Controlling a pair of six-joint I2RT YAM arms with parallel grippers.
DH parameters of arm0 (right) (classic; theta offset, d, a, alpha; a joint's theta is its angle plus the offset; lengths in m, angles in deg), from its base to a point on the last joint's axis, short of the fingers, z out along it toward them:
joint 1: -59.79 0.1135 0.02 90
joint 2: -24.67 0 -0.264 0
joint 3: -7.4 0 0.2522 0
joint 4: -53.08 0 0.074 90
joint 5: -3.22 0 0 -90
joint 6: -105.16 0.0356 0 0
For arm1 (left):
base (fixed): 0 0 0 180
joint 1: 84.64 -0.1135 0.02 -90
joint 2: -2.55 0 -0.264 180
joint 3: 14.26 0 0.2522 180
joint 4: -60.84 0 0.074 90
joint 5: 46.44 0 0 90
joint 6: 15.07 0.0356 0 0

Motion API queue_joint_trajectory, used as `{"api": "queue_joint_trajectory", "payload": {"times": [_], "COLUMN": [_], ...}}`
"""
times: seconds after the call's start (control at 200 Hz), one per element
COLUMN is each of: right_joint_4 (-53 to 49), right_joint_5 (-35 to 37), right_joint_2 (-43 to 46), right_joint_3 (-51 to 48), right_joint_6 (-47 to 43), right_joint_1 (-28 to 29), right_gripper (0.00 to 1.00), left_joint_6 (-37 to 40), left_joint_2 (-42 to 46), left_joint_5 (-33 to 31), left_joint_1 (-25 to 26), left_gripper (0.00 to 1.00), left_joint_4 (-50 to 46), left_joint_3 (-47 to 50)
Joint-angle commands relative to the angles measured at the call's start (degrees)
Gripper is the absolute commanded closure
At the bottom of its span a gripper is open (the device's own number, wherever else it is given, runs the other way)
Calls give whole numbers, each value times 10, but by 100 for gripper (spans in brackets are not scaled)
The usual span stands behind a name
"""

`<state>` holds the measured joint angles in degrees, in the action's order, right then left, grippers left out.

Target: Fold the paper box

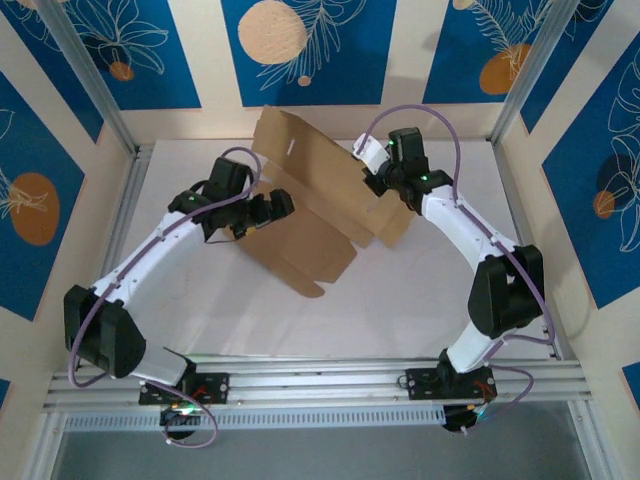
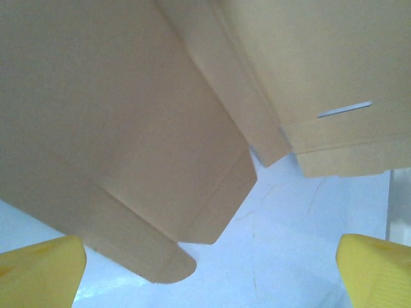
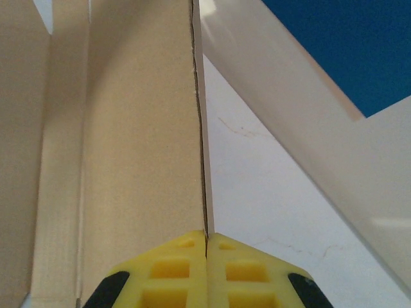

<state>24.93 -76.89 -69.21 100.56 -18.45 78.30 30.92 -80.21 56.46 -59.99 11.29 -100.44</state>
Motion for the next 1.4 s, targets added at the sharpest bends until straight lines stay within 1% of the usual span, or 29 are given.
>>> {"api": "queue_joint_trajectory", "payload": {"times": [0.0,0.1,0.135,0.21,0.34,0.405,0.49,0.56,0.645,0.795,0.91,1.005,1.085,1.251,1.396], "right_joint_4": [29,41,56,88,124,133,133,138,146,142,143,149,152,153,155], "right_joint_5": [-9,-8,-1,12,37,48,51,55,56,53,58,63,59,59,68], "right_joint_2": [37,43,46,52,54,54,56,57,62,70,73,78,82,85,84], "right_joint_3": [8,-2,-9,-24,-33,-33,-35,-41,-47,-52,-61,-70,-76,-78,-72], "right_joint_6": [-34,-53,-66,-102,-153,-160,-164,-171,-170,-166,-167,-167,-167,-174,-187], "right_joint_1": [-2,8,14,29,56,64,73,81,86,96,103,109,112,118,123], "right_gripper": [100,100,100,100,100,100,100,100,100,100,100,100,100,100,100], "left_joint_6": [-27,-24,-26,-39,-142,-206,-286,-321,-330,-331,-311,-310,-311,-309,-308], "left_joint_2": [26,35,34,23,-18,-44,-75,-101,-130,-155,-167,-178,-187,-193,-195], "left_joint_5": [64,117,124,146,178,177,177,167,155,127,119,112,109,108,104], "left_joint_1": [-26,-25,-25,-26,-31,-31,-30,-29,-29,-29,-29,-29,-29,-29,-29], "left_gripper": [0,0,0,3,5,4,4,7,10,11,12,15,22,43,55], "left_joint_4": [26,92,102,143,260,318,421,468,458,459,426,408,410,409,404], "left_joint_3": [51,40,25,0,-28,-35,-34,-41,-67,-90,-124,-138,-138,-133,-127]}}
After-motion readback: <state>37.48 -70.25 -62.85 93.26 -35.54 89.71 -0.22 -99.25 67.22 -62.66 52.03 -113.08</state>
